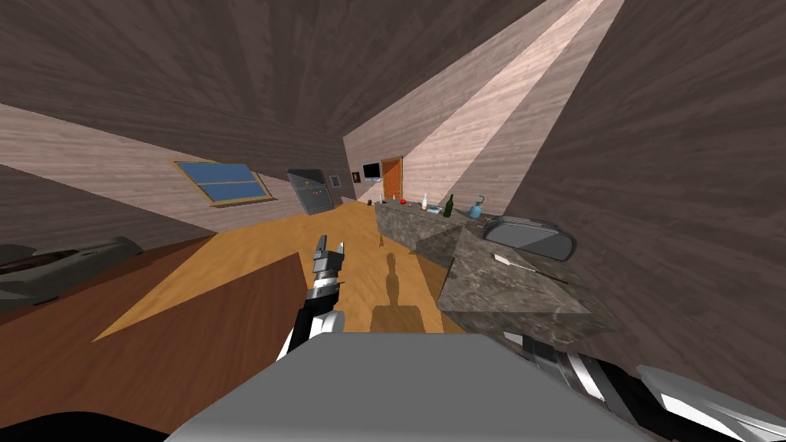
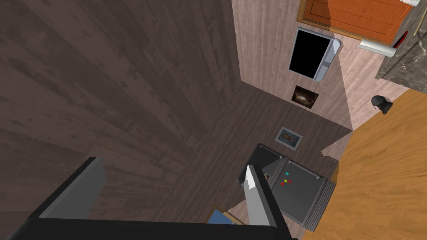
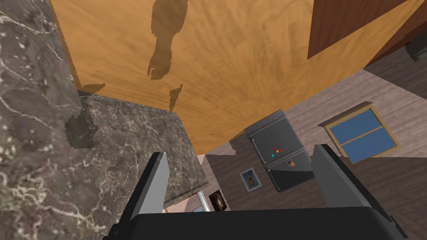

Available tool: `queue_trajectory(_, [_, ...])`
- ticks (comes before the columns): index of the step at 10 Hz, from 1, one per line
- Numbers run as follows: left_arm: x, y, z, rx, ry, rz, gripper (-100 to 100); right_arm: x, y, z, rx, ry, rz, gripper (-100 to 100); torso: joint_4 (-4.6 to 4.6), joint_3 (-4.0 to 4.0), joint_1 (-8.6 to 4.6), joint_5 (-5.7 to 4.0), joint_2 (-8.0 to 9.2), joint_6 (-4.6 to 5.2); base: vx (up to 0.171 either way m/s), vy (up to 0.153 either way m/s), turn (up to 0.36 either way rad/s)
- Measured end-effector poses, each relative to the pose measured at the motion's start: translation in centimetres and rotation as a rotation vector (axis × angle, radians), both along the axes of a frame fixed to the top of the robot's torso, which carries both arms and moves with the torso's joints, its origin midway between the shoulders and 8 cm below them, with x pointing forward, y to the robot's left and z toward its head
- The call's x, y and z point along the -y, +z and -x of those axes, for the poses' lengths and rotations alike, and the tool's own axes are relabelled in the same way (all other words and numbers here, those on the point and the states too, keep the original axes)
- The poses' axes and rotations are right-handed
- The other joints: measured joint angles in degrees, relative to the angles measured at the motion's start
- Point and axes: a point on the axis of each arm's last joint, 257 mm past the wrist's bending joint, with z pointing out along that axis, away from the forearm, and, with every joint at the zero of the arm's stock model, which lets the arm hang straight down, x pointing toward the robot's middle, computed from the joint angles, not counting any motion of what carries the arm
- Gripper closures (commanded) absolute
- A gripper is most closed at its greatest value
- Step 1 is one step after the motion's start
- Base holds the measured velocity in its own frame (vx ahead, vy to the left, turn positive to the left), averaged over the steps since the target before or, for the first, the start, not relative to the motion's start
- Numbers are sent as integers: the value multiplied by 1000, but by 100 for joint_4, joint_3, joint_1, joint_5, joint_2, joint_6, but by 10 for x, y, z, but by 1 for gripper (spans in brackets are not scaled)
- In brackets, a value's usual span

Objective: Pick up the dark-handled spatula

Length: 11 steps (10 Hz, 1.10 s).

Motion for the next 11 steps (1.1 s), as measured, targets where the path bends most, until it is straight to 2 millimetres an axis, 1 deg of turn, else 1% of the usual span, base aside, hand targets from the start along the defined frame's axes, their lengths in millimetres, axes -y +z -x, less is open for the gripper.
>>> queue_trajectory(1, [0,0,0,0,0,0,0,13,-1,7,-20,13,36,-100,0,-1,-4,0,-1,3,40,14,206])
queue_trajectory(2, [0,0,0,0,0,0,0,33,-4,21,-53,27,81,-100,-1,-3,-7,-1,-4,-1,41,1,81])
queue_trajectory(3, [0,0,0,0,0,0,0,45,-2,26,-72,39,113,-100,-1,-3,-10,-2,-5,3,53,-1,119])
queue_trajectory(4, [0,0,0,0,0,0,0,66,-3,40,-106,51,162,-100,-2,-5,-13,-3,-8,1,51,-6,101])
queue_trajectory(5, [0,0,0,0,0,0,0,78,-3,50,-126,60,191,-100,-2,-5,-14,-4,-8,3,71,-18,136])
queue_trajectory(6, [0,0,0,0,0,0,0,97,-3,63,-159,70,239,-100,-3,-8,-18,-4,-14,1,59,-13,103])
queue_trajectory(7, [0,0,0,0,0,0,0,108,1,69,-176,77,267,-100,-3,-8,-16,-4,-12,2,78,-11,174])
queue_trajectory(8, [0,0,0,0,0,0,0,122,5,81,-206,92,306,-100,-4,-11,-15,-3,-19,0,67,-18,89])
queue_trajectory(9, [0,0,0,0,0,0,0,134,7,85,-219,98,332,-100,-4,-10,-17,-5,-16,3,25,-8,-13])
queue_trajectory(10, [0,0,0,0,0,0,0,139,8,87,-227,99,342,-100,-1,-2,-13,-5,-3,6,57,-17,135])
queue_trajectory(11, [0,0,0,0,0,0,0,154,9,98,-253,106,375,-100,-2,-5,-17,-5,-9,1,122,-70,276])
